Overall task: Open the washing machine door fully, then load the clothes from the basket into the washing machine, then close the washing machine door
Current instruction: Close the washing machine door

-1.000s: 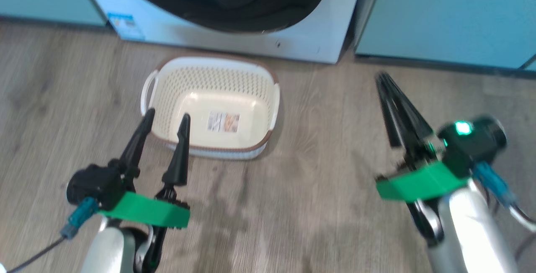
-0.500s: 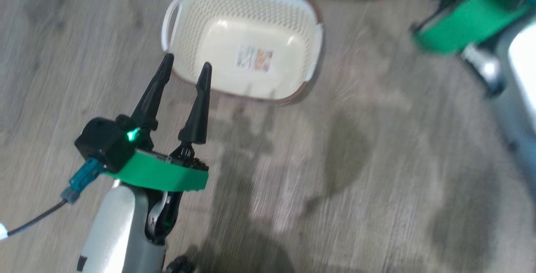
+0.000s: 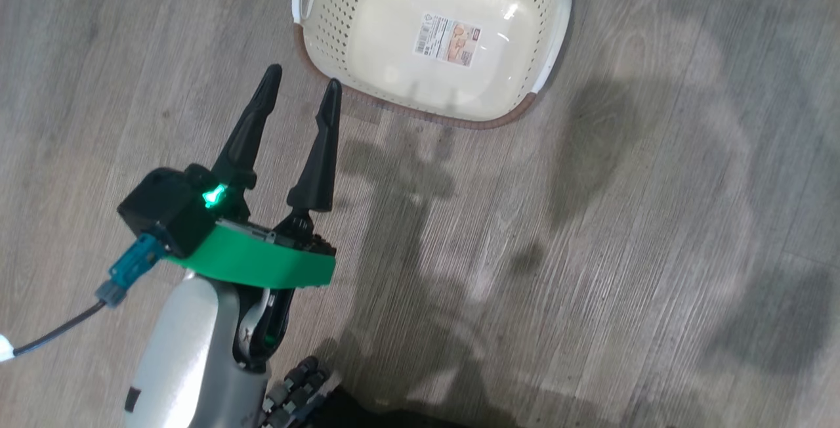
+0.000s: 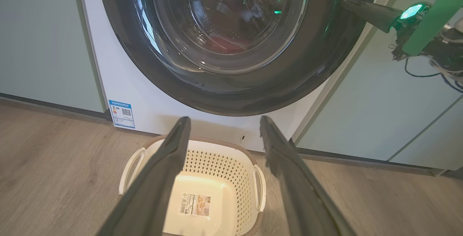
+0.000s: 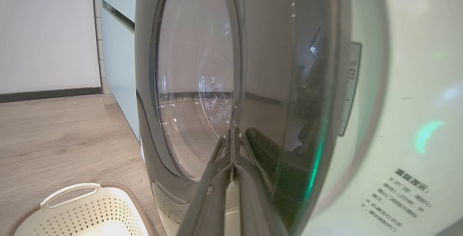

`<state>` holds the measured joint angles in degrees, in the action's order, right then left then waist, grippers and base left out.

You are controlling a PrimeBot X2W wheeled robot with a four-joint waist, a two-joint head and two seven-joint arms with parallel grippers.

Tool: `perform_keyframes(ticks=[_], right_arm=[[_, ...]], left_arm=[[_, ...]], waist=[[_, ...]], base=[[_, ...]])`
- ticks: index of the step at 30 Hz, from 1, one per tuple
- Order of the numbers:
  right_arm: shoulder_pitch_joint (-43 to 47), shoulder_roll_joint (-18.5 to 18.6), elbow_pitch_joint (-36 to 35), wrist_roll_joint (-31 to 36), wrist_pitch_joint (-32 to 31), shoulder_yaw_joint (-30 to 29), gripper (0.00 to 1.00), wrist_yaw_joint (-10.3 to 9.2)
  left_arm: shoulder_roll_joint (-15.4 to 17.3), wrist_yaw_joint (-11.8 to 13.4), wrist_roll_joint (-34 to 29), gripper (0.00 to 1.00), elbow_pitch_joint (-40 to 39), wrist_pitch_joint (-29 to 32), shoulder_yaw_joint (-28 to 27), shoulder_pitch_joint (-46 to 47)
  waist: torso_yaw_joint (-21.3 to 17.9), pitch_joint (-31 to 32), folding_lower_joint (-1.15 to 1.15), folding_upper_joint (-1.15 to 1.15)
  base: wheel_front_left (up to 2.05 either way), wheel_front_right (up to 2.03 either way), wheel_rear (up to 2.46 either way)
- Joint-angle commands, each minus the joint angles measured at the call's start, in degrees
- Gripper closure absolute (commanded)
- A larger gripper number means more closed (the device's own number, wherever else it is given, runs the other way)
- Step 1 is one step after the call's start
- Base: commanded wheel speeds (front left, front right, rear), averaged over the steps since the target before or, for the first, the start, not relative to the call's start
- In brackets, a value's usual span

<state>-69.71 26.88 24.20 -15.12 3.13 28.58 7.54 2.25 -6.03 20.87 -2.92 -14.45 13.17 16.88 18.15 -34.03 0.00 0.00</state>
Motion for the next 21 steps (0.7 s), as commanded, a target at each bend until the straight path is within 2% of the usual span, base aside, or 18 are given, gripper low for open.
perform_keyframes(ticks=[1, 17, 21], right_arm=[[-2.23, 0.02, 0.09, -0.65, 0.38, 0.33, 1.00, -0.05], [-14.91, -0.82, 13.08, 1.26, -1.78, 0.65, 1.00, -0.05], [-16.96, -2.24, 17.31, 1.68, -1.25, -3.31, 1.00, -0.05]], left_arm=[[0.63, 0.38, 0.35, 0.00, -2.28, -0.55, -1.42, 1.01], [0.63, 0.41, 1.48, 0.00, -2.17, -0.55, -1.12, 3.35], [0.63, 0.33, 1.67, 0.00, -2.01, -0.55, -0.96, 3.57]], waist=[[0.06, -0.59, 0.00, 0.00], [0.45, -3.97, 0.00, 0.00], [0.85, -4.18, 0.00, 0.00]], base=[[0.00, 0.00, 0.00], [0.00, 0.00, 0.00], [0.00, 0.00, 0.00]])
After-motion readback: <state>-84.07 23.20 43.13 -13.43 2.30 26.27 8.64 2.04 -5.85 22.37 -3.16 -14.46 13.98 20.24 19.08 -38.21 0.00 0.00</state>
